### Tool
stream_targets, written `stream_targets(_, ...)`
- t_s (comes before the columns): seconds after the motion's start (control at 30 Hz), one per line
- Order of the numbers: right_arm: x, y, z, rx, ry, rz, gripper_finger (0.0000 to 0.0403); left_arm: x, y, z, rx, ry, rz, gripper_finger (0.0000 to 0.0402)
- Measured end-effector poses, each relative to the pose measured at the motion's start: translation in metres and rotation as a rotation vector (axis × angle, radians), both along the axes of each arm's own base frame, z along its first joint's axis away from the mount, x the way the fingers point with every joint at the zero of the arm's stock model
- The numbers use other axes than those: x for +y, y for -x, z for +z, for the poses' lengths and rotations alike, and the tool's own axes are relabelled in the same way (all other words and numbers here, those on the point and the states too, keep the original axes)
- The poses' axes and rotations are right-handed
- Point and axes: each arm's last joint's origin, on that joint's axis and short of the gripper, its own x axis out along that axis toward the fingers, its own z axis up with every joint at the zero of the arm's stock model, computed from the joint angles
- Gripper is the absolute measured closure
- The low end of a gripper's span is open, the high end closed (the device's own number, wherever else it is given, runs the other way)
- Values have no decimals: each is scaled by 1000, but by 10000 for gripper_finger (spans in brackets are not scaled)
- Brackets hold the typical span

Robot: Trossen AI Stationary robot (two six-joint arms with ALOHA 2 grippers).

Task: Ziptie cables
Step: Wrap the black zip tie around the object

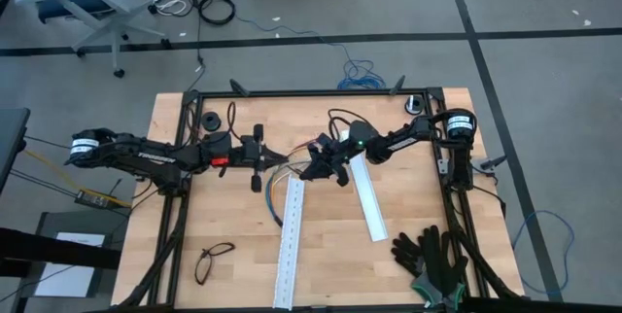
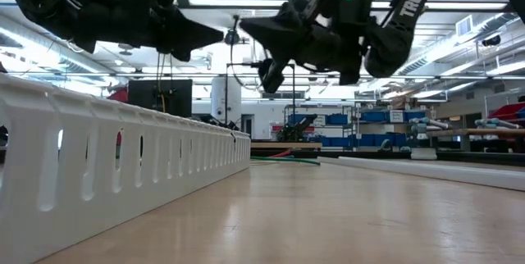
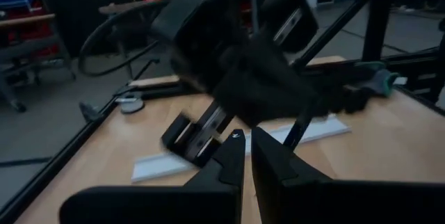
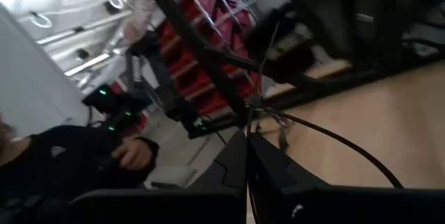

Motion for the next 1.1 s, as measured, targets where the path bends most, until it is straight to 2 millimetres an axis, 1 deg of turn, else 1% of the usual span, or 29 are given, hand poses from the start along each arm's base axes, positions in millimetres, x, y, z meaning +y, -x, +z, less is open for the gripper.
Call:
stream_targets(0.1, -5, -8, 3, 22, 36, -14, 403, 0, -1, 0, -12, -1, -12, 392)
stream_targets(0.23, -11, -10, 10, -20, 63, -5, 403, 0, -3, -4, 0, 29, -14, 360)
stream_targets(0.4, -26, -7, 9, -15, 73, -21, 403, 1, -8, -12, 25, 36, 8, 306)
stream_targets(0.53, -37, -3, 8, -23, 95, -29, 403, 3, -11, -11, -25, 24, 29, 282)
stream_targets(0.7, -42, -1, 8, -36, 122, 12, 403, 1, -13, -4, -123, -54, -24, 283)
stream_targets(0.8, -42, -1, 8, -39, 129, 25, 403, 5, -13, -2, -143, -72, -33, 291)
stream_targets(0.97, -41, 0, 9, -62, 149, 42, 403, 13, -14, -7, -143, -28, -80, 305)
stream_targets(1.1, -40, 0, 9, -63, 153, 44, 403, 16, -19, -10, -179, 3, -148, 311)
